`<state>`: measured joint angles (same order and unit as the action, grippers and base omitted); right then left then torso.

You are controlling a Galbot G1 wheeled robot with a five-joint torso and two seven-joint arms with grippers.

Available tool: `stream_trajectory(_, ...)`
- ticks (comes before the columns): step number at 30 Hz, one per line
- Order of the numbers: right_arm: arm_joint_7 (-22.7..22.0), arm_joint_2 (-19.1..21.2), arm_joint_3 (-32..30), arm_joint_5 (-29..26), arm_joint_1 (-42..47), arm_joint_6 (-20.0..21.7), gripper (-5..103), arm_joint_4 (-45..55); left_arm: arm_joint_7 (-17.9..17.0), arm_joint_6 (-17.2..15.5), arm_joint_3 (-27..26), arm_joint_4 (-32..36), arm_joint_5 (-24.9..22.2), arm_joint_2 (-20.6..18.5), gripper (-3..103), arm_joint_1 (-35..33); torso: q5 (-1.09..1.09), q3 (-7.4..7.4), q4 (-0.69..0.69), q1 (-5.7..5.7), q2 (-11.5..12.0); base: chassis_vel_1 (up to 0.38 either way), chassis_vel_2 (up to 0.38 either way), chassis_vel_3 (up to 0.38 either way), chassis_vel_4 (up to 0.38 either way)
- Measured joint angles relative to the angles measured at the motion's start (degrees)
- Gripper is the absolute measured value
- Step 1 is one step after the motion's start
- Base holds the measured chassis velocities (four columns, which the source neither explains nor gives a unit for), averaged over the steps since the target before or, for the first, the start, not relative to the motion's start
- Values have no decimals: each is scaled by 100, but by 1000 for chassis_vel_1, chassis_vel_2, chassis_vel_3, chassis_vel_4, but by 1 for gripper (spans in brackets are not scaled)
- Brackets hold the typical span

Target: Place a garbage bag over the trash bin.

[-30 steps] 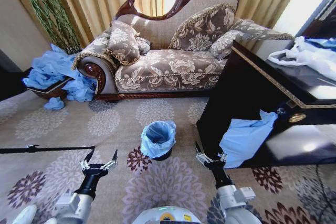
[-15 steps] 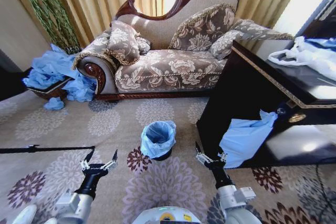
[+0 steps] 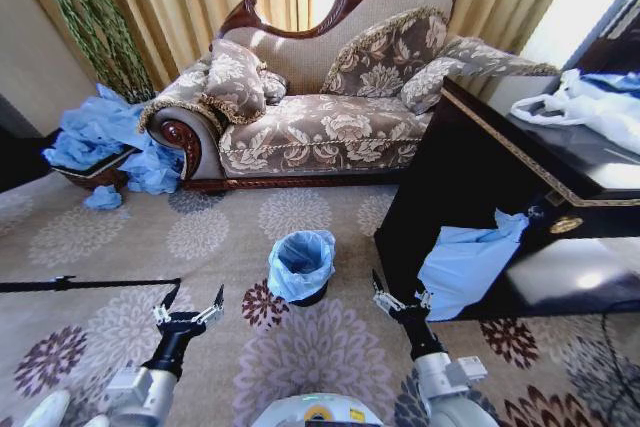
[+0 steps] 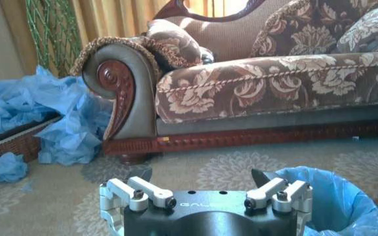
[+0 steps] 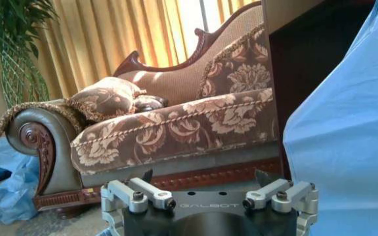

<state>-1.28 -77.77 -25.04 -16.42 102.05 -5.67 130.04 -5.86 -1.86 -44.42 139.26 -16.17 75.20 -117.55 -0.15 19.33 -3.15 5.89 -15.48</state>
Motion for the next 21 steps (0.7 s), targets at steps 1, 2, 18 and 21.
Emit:
stream_trajectory(1, 0, 0, 0, 0, 0, 0, 100, 0, 0, 0, 0, 0, 0, 0, 100, 0, 0, 0, 0, 0, 0, 0, 0, 0, 0)
stream_trajectory(2, 0, 0, 0, 0, 0, 0, 100, 0, 0, 0, 0, -1, 0, 0, 100, 0, 0, 0, 0, 0, 0, 0, 0, 0, 0)
stream_trajectory(18, 0, 0, 1, 0, 0, 0, 100, 0, 0, 1, 0, -2, 0, -1, 100, 0, 0, 0, 0, 0, 0, 0, 0, 0, 0)
stream_trajectory(21, 0, -1, 1, 0, -1, 0, 100, 0, 0, 1, 0, -2, 0, -1, 100, 0, 0, 0, 0, 0, 0, 0, 0, 0, 0)
